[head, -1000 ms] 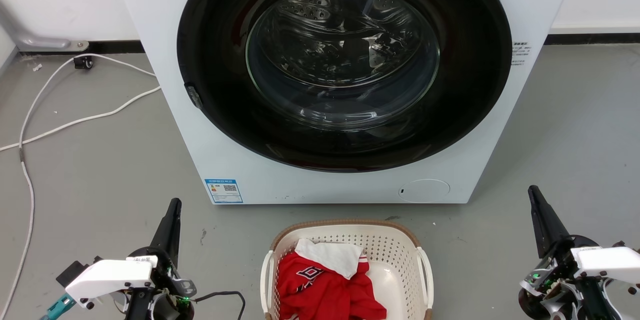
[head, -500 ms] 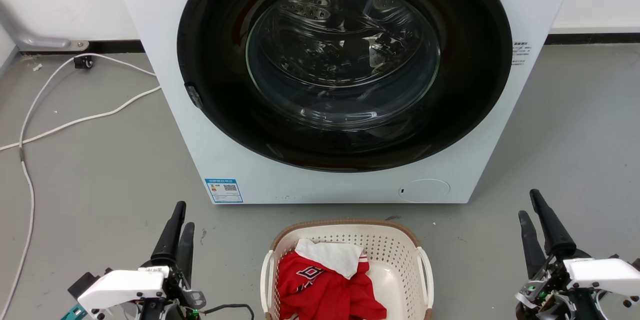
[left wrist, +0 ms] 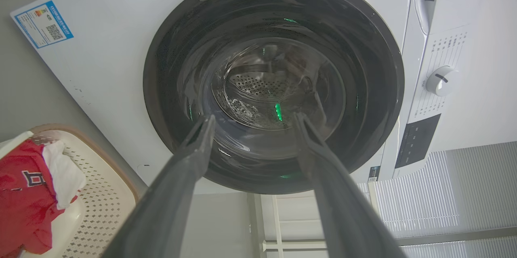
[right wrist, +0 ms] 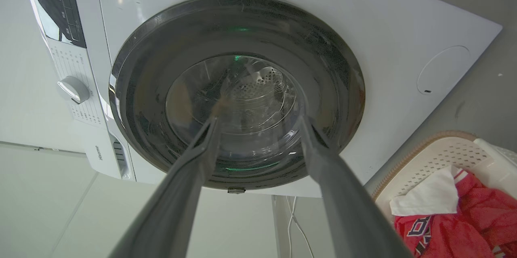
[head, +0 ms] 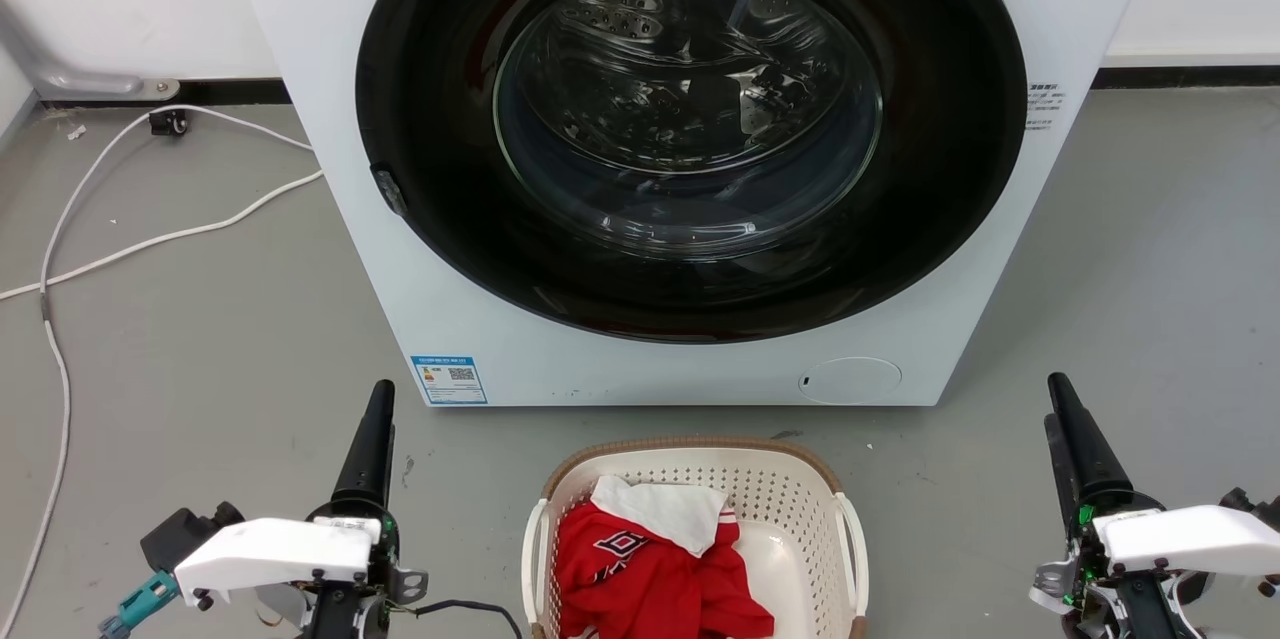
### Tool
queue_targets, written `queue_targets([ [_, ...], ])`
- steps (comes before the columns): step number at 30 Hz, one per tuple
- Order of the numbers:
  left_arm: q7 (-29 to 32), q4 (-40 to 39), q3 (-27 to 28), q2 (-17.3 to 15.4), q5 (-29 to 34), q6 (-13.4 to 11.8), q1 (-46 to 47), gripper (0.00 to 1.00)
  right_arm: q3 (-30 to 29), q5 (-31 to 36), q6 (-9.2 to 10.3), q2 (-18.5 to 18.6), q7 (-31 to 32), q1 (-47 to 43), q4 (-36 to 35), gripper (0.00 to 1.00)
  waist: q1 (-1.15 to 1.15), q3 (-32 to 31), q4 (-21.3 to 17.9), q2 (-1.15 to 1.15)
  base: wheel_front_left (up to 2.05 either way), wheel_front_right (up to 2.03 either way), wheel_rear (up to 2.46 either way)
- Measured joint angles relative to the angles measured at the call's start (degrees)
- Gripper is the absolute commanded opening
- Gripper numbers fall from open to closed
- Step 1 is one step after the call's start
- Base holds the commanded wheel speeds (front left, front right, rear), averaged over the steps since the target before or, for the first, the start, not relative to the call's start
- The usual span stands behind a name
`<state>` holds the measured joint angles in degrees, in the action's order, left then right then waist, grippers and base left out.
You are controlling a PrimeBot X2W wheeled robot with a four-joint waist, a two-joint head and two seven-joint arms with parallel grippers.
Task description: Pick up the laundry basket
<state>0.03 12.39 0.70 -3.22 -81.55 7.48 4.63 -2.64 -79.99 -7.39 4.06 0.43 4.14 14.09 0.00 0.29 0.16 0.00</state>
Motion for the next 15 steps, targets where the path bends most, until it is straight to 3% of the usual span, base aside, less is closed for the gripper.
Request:
queue_targets([
  [7, -1.3, -0.86, -1.22, 0.03, 7.99, 0.0, 0.02, 1.0, -0.14, 9.4, 0.0, -0.12, -1.37, 0.01, -0.74, 1.0, 0.0, 0.0, 0.07, 0.0, 0.0, 0.0, 0.0],
  [9, -2.34, -1.18, -1.85, 0.04, 14.04, 0.0, 0.02, 1.0, 0.12, 17.34, 0.0, -0.27, -2.38, 0.02, -1.24, 1.0, 0.0, 0.02, 0.15, 0.0, 0.0, 0.0, 0.0],
  [15, -3.27, -1.45, -2.67, 0.04, 20.07, 0.0, 0.04, 1.0, 0.29, 24.26, 0.0, -0.4, -3.44, 0.03, -1.53, 1.0, 0.0, 0.06, 0.21, 0.0, 0.0, 0.0, 0.0],
])
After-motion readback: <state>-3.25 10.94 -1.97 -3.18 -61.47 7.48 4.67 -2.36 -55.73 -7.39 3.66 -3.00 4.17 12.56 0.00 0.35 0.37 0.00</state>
